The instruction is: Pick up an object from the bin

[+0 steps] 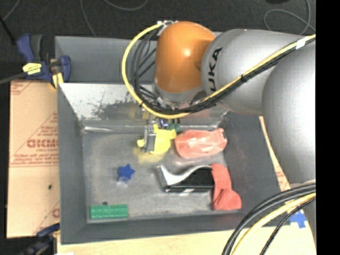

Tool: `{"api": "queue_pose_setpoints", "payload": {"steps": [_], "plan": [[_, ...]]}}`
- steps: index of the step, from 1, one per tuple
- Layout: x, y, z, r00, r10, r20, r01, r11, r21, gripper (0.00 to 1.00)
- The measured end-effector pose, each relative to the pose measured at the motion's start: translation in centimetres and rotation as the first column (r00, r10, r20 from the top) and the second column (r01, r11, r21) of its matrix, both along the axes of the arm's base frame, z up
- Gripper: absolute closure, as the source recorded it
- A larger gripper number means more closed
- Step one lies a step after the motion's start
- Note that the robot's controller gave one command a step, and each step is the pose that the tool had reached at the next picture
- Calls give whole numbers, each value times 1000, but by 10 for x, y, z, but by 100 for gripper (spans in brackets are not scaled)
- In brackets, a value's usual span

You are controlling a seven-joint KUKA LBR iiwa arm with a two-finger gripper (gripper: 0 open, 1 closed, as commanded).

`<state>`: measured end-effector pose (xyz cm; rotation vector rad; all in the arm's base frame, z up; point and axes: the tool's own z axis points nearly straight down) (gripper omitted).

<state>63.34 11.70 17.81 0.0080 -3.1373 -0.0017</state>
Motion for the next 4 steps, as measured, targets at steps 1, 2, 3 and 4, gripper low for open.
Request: {"api": "queue_pose_setpoints", "payload": {"steps": [1, 2, 3, 4], "plan": [[2, 0, 5, 1000, -2, 8, 2, 1000, 1, 0], [6, -47, -33, 999, 34, 14, -34, 999, 1, 0], [8, -75, -57, 995, -103, 5, 103, 995, -3, 0], [-10, -80, -73, 982, -188, 8, 188, 982, -1, 0]]}}
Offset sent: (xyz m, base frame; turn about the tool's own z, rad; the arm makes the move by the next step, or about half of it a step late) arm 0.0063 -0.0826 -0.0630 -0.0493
